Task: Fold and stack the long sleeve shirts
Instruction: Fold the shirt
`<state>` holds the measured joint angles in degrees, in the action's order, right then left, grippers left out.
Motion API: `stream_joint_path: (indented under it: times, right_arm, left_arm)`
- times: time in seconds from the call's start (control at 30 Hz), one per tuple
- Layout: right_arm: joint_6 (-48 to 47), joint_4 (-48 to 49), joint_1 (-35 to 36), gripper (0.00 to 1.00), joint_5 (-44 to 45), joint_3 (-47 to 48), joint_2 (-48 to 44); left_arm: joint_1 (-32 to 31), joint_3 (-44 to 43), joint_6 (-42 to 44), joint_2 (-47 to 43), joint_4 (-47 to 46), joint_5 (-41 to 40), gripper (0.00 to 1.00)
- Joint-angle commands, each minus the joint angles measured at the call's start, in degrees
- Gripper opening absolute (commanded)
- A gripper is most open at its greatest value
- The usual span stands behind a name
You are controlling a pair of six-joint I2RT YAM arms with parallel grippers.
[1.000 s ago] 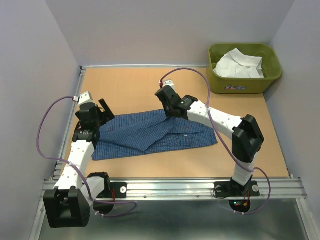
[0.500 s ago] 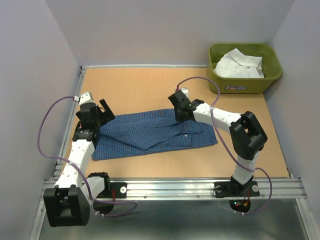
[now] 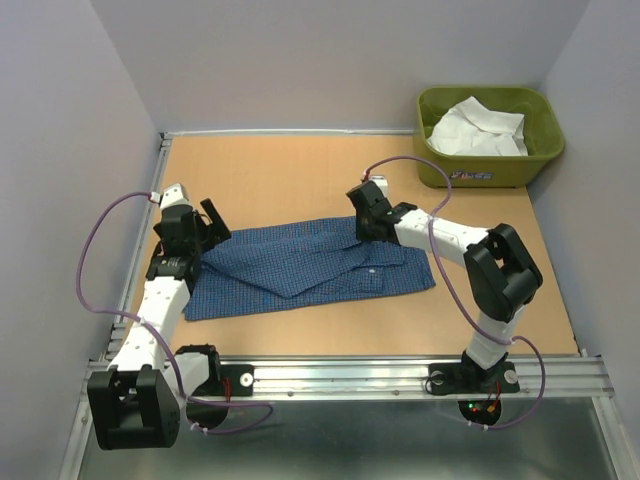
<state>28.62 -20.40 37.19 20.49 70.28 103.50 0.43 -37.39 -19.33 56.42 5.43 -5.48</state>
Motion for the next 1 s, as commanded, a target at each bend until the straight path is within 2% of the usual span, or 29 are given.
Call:
stream_joint_path:
  times: [0.0, 0.1, 0.3, 0.5, 0.73, 0.97]
  right_arm:
    - [0.4, 6.7, -0.2, 0.10, 0.7, -1.0, -4.5]
    - [-0.3, 7.3, -0.2, 0.10, 0.7, -0.6, -4.5]
    - [0.6, 9.3, -0.2, 0.13, -5.5, -0.1, -2.0]
    - [2.1, 11.8, -0.2, 0.15, -6.3, -1.1, -0.4]
    - [1.7, 13.5, -0.2, 0.15, -10.8, -0.5, -0.1]
    - [1.7, 14.3, -0.2, 0.16, -13.7, -1.7, 0.1]
  left_arm:
    - [-0.2, -1.5, 1.0, 0.4, -1.3, 0.4, 0.98]
    - [-0.3, -1.6, 0.8, 1.3, -1.0, 0.8, 0.98]
    - [-0.3, -1.7, -0.4, 2.1, -0.3, 2.0, 0.98]
    - [-0.2, -0.9, -5.7, 0.0, -0.2, 8.2, 0.98]
    - [-0.3, -0.6, -13.4, 3.9, -1.8, 13.6, 0.98]
    - [-0.3, 2.3, -17.9, 6.1, -5.1, 11.2, 0.95]
